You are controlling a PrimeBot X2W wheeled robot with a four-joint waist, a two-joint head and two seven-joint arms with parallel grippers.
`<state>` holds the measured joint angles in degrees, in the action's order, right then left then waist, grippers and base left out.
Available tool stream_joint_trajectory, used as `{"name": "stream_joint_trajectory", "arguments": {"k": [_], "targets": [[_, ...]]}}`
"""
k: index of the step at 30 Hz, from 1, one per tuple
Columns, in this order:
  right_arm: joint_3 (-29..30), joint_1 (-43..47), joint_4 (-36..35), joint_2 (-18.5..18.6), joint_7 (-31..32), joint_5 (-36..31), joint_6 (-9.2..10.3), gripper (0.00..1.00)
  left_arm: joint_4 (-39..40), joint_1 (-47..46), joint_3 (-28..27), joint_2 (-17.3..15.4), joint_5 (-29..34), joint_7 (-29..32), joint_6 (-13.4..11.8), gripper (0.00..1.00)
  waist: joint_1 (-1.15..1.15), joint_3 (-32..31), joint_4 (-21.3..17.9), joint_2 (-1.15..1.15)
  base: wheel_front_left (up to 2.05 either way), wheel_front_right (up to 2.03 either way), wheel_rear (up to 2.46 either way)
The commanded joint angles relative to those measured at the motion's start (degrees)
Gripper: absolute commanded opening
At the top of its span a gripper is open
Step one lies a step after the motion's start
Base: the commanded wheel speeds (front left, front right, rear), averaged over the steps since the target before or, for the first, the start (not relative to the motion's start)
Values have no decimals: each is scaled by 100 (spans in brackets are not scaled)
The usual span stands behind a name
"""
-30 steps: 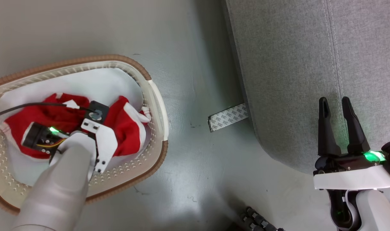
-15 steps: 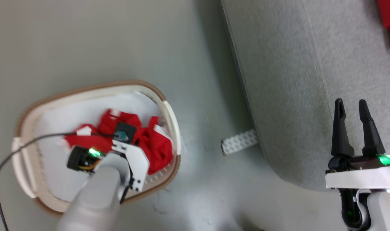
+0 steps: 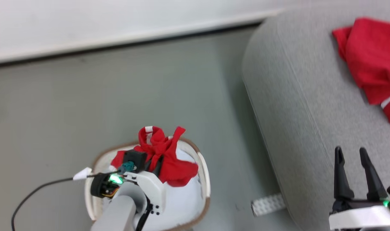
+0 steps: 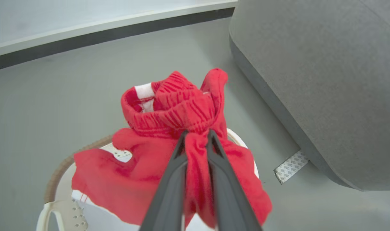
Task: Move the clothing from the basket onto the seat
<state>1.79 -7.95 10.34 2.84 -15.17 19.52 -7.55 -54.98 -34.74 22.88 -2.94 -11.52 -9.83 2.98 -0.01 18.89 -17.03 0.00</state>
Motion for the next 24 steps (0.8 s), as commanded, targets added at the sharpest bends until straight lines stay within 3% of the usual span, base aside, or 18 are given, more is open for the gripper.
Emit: {"name": "stream_joint_trajectory", "arguments": {"k": [1, 9, 24], "targets": [[42, 211, 37, 17, 5, -102, 13, 100, 285, 222, 65, 1, -215, -101, -54, 0, 1, -872, 495, 0, 0, 0, 0], [-80, 706, 48, 16, 5, -475, 14, 100, 1601, 775, 185, -3, -594, -70, -445, 0, 1, -1487, 772, 0, 0, 0, 0], [-509, 1204, -22, 16, 5, -687, 13, 100, 3516, 1669, 91, -405, -781, 511, -757, 0, 1, -2193, 863, 0, 0, 0, 0]]}}
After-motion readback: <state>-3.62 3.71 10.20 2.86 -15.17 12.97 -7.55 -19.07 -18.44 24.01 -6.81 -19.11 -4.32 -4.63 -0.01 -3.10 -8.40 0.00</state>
